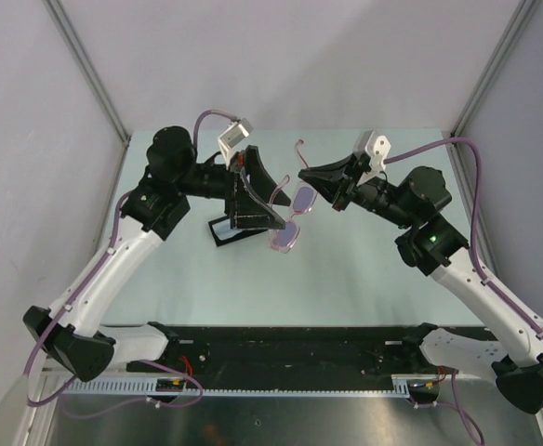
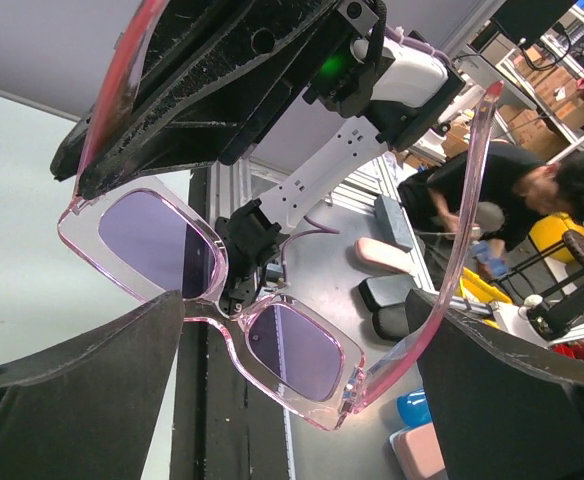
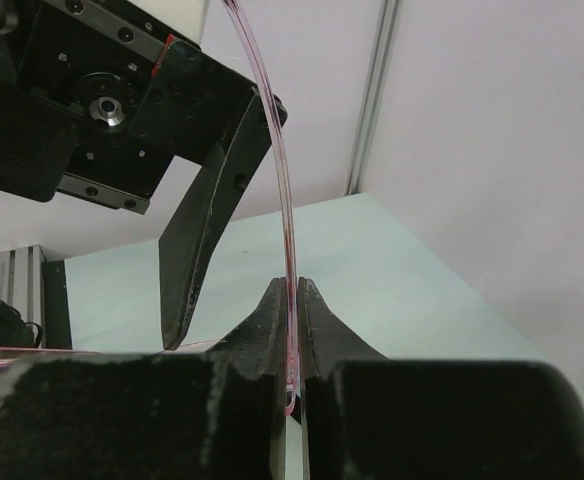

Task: Organize the sunglasses
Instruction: Fold the left temple of the sunglasses on the sunglasses.

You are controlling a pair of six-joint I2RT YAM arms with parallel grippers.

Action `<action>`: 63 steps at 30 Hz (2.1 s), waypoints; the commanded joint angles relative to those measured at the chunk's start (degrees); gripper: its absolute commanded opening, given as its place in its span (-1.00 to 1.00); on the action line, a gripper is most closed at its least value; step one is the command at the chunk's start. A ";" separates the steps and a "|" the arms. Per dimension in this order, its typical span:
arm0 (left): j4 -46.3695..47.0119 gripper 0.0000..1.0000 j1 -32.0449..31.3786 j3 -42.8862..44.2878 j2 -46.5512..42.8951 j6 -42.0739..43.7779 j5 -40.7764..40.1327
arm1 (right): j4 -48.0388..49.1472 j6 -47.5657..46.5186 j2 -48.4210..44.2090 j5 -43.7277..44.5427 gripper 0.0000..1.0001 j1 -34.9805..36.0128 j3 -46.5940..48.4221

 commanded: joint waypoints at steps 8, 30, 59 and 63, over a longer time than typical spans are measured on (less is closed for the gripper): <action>0.75 1.00 -0.28 -1.30 -0.18 1.19 0.99 | 8.92 0.77 -0.84 -0.90 -1.00 0.82 3.65; 0.75 1.00 3.49 5.64 -4.05 -1.09 -6.67 | 4.70 -1.78 0.22 -1.25 -1.00 1.96 4.80; 0.92 0.99 4.20 1.25 -3.17 1.11 -0.51 | 12.96 1.21 2.15 -1.34 -1.00 7.32 6.55; 0.92 1.00 4.20 -0.24 -3.61 1.46 -0.60 | 15.15 2.08 2.50 -0.81 -1.00 7.50 6.55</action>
